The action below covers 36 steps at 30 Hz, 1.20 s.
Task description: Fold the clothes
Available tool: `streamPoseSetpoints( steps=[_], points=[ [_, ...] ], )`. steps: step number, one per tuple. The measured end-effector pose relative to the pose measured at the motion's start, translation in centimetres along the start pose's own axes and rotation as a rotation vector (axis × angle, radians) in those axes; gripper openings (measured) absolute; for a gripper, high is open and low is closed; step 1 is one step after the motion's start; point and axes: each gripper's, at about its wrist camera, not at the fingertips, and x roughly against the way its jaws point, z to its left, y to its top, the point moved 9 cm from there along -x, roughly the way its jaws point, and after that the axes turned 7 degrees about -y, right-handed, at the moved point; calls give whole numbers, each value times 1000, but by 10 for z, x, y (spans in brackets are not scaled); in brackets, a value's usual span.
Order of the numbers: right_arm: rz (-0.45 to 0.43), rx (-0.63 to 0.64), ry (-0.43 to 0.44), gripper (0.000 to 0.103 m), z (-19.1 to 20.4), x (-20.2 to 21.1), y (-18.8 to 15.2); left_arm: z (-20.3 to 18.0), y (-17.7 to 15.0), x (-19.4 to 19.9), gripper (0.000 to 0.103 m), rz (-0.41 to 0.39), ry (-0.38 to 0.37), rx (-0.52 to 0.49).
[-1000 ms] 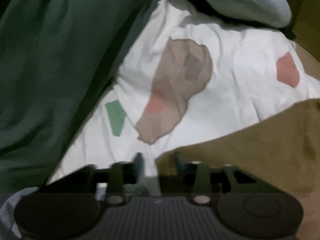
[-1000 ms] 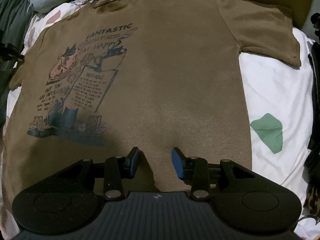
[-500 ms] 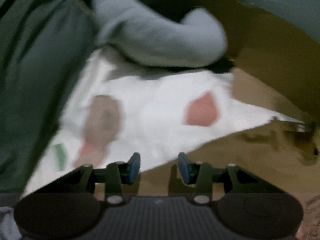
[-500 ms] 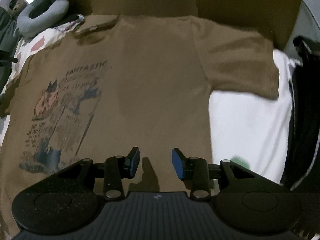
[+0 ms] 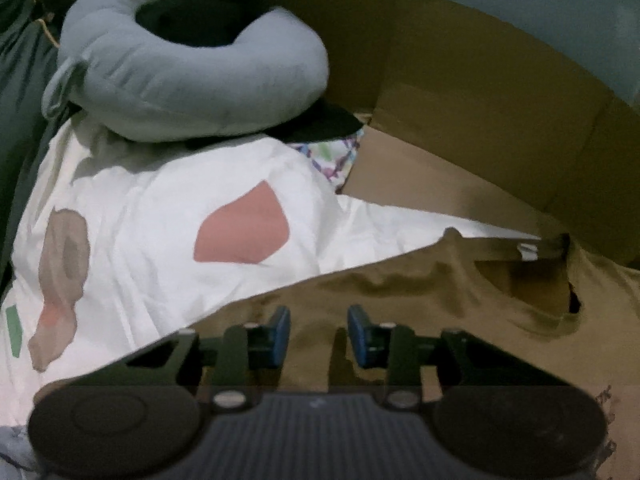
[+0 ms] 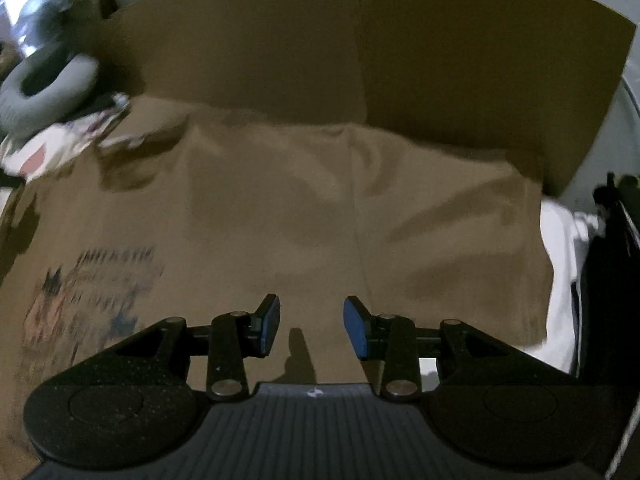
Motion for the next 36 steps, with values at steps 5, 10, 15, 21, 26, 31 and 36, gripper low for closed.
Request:
streamPoseSetpoints(
  steps=[5,10,15,21,26,31,36],
  points=[
    [-21,-37,-27,41,-5,-24,26,13,0,-12,32,17,53,5],
    [-46,-68,-52,35,-11,-44,50,28,0,-18,28,25,88,40],
    [-55,-70,-77,31,-14,-68,71,30,7,-20,20,18,128,44],
    [-69,-96,-91,30,-17,-88,97,6,16,-18,20,3,113,-18],
    [-61,-77,-83,24,-6,-106,108,-27,15,-32,20,17,21,-49],
    [-47,-82,-85,22,0,-123,114,-39,15,-47,20,22,-8,-37],
    [-30,-105,-101,22,-1,-137,117,-28,16,-54,20,15,-8,38]
  ],
)
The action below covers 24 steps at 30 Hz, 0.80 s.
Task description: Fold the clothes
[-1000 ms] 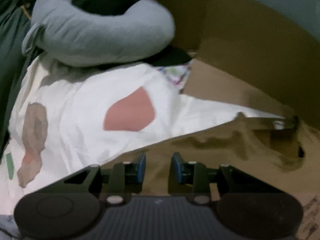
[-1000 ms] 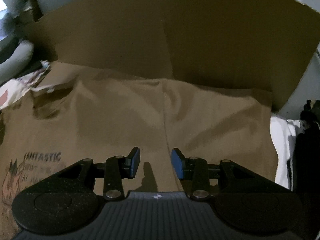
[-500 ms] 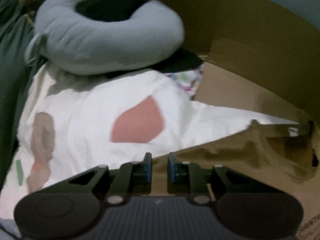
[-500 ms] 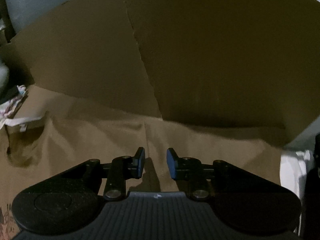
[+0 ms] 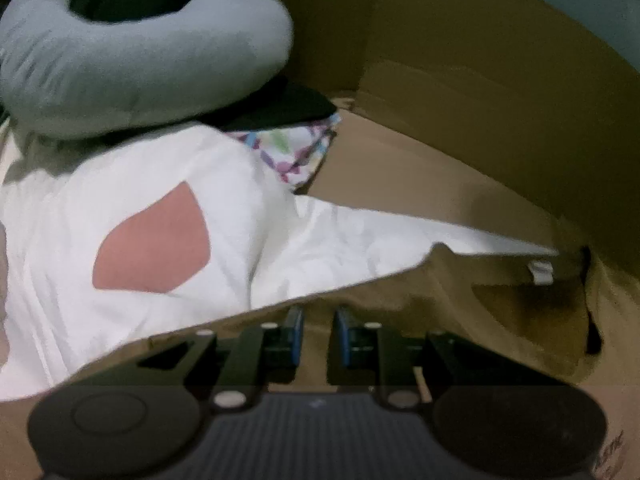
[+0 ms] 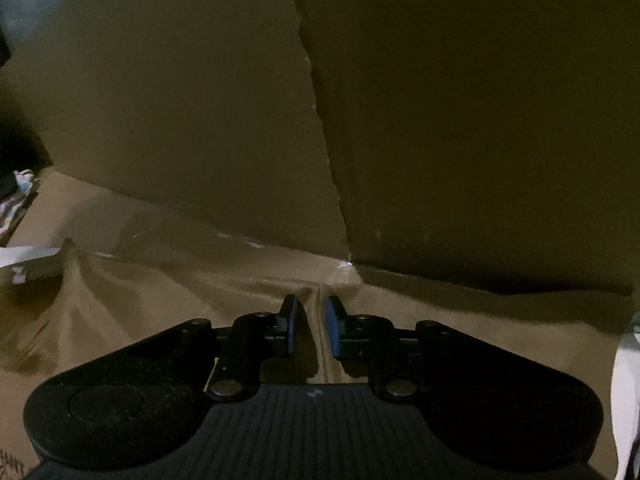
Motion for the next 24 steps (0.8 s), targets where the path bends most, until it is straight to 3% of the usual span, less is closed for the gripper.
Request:
streamPoseSetpoints(
  steps=[8,13,18,24],
  points=[
    [5,-26,-27,22,-1,-11,3,1,0,-5,20,-18,-4,25],
    [11,-43,-57,23,1,-10,9,-13,3,-4,21,-32,-27,-8],
    [-69,8,-41,21,19,16,7,-25,6,-7,21,-44,-60,-22],
    [-50,74,-2,22,50,17,-11,-33,7,-19,21,-34,-58,-13]
  ],
)
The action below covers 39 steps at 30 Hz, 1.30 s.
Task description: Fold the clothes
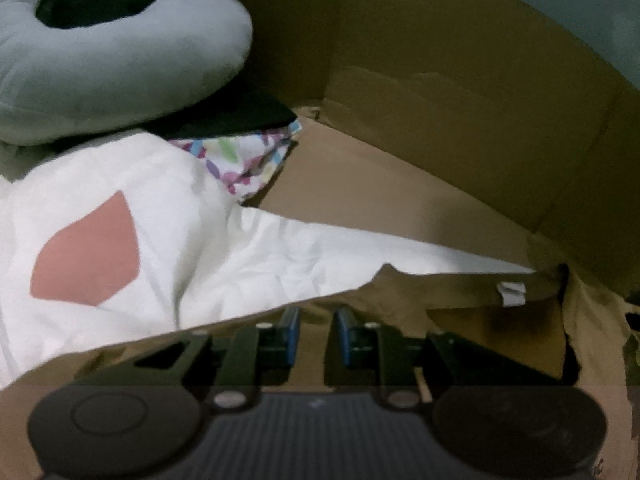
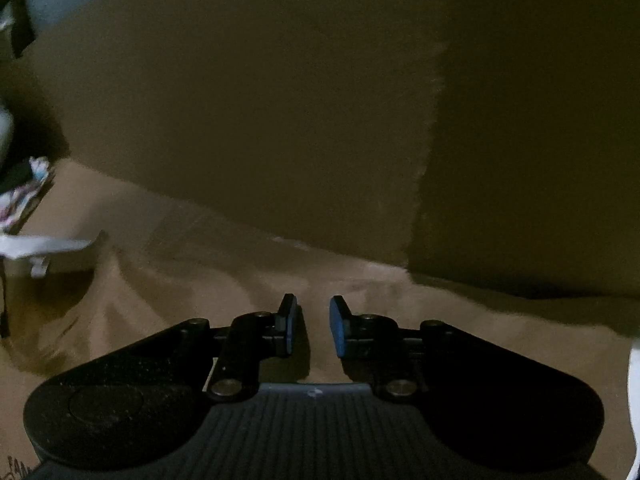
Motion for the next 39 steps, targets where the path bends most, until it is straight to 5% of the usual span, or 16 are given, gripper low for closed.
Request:
streamPoseSetpoints(
  steps=[9,18,29,35,39],
  points=[
    [-3,25,31,22,28,-19,10,-4,1,-5,24,13,27,-26],
    [-11,66,15,26,32,-29,35,-27,5,16,29,-47,-27,-50],
    [-63,252,300,33,88,40,11,-54,-19,36,47,-32,-130,-99],
    [-23,383,342,34,122,45,-22,-58,-50,36,48,13,-136,-128],
    [-18,337,333,34,138,42,-22,-65,-62,36,48,18,-145,-138]
  ],
)
